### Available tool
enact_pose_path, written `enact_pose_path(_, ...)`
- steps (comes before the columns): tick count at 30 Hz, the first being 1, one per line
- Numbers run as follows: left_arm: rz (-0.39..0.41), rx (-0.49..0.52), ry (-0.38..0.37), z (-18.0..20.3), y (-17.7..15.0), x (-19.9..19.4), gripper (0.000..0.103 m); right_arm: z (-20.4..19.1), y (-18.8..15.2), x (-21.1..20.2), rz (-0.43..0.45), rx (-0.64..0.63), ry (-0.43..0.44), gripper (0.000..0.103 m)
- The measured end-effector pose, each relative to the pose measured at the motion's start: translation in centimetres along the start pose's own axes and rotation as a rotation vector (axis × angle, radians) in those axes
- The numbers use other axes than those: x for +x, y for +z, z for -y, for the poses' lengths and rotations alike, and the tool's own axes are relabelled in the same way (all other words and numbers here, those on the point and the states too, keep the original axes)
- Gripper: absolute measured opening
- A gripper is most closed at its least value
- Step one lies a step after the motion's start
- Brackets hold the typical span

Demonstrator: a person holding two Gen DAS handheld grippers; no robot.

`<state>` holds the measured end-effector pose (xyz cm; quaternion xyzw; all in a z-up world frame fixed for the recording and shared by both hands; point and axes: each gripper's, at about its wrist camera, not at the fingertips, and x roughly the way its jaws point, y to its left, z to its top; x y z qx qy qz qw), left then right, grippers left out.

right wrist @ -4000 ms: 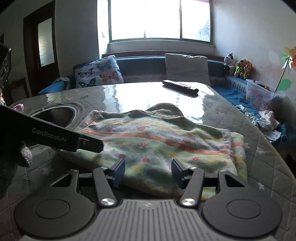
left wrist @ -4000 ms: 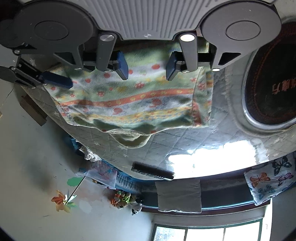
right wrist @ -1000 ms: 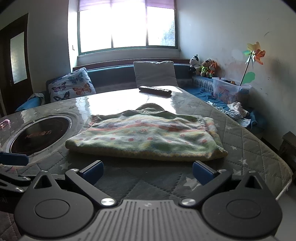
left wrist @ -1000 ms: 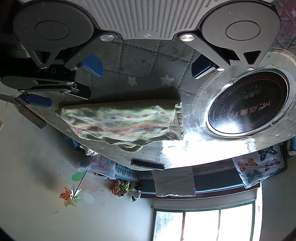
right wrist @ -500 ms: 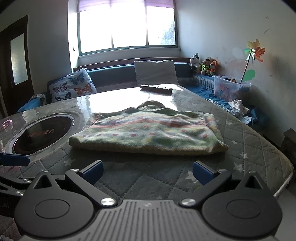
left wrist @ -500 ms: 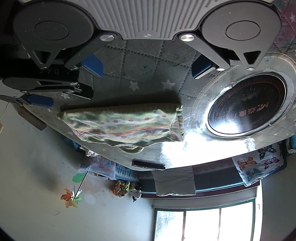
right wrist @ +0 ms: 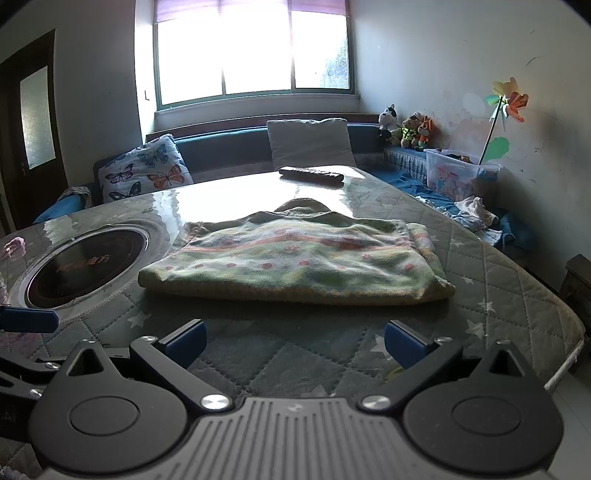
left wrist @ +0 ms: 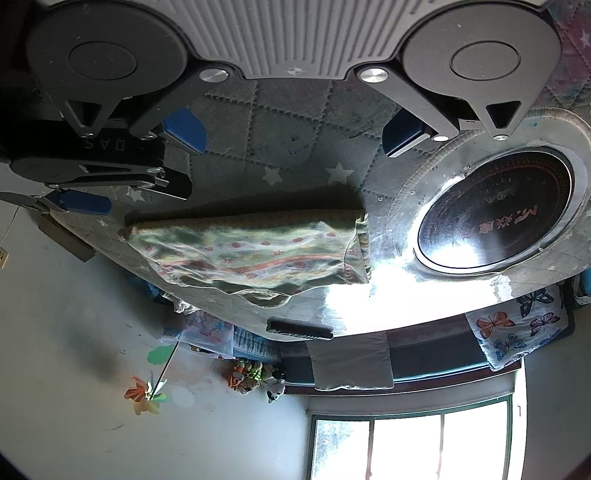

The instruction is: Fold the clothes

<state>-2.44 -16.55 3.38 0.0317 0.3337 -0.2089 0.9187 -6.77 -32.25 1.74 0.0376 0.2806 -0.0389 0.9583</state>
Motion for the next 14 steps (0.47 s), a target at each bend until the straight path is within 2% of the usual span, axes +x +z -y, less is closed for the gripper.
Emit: enact_pose_path(14, -0.014, -0.014, -0.001, -0.58, 0.03, 0.66, 0.103, -0.23, -0.15, 0.83, -0.023, -0.004, -0.003, 0.103)
